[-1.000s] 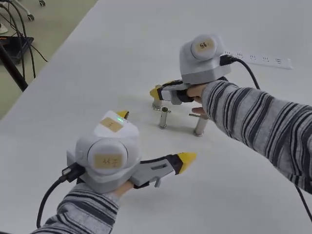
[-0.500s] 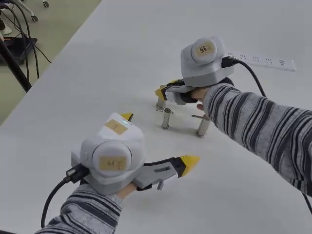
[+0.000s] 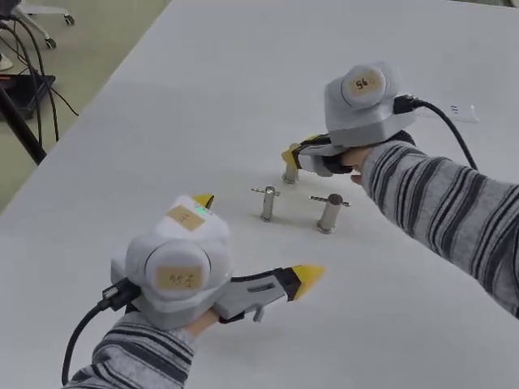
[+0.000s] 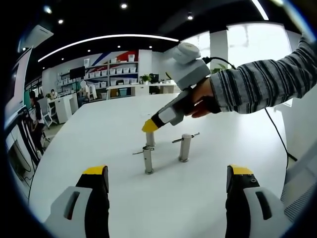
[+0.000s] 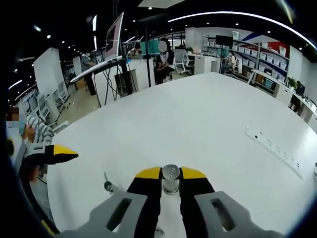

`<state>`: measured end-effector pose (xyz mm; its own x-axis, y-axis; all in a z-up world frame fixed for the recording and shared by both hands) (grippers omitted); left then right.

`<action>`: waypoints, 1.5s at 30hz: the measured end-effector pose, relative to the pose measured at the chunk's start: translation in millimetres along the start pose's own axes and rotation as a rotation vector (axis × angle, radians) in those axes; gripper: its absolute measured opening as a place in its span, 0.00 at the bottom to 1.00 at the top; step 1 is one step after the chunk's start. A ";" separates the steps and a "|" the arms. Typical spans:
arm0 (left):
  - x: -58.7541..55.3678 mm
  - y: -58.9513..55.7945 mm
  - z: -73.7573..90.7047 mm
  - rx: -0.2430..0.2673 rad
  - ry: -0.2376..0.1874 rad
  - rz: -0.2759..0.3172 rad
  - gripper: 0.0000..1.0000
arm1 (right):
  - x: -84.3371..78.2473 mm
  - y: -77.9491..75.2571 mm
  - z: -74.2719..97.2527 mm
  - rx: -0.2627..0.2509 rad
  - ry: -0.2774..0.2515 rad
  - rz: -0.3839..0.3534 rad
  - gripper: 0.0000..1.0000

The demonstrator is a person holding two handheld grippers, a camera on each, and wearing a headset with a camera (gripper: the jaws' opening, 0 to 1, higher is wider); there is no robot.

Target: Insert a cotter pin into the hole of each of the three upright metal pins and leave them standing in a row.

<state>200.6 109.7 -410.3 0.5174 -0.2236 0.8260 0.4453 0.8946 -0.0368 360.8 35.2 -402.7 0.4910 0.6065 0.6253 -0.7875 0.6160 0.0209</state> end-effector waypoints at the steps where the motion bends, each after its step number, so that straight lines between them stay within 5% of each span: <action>1: -0.6 0.1 0.9 0.001 0.002 0.000 0.99 | -3.5 -5.9 2.3 -0.010 0.003 -0.005 0.08; 18: -4.7 -5.5 10.1 0.004 0.015 -0.005 0.99 | -67.7 -47.4 48.2 -0.106 0.061 -0.094 0.08; 28: -7.2 -8.1 13.5 -0.003 0.023 -0.004 0.99 | -103.8 -47.7 78.0 -0.161 0.091 -0.129 0.08; 45: -11.9 -11.5 18.6 0.000 0.042 -0.041 0.99 | -136.9 -28.1 103.2 -0.189 0.112 -0.169 0.08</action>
<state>175.8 109.2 -409.3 0.5285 -0.2762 0.8027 0.4671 0.8842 -0.0033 277.2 -117.1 -408.3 0.6558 0.5323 0.5353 -0.6125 0.7897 -0.0349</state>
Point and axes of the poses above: the centre of the closed fingertips' face, and the gripper's own axes: z roughly backward along the fingers, y roughly to its left, x roughly out of its top, the point moved 5 cm from there along z, roughly backward along the fingers, and after that the axes turned 12 degrees about y, right-handed, at the moved point
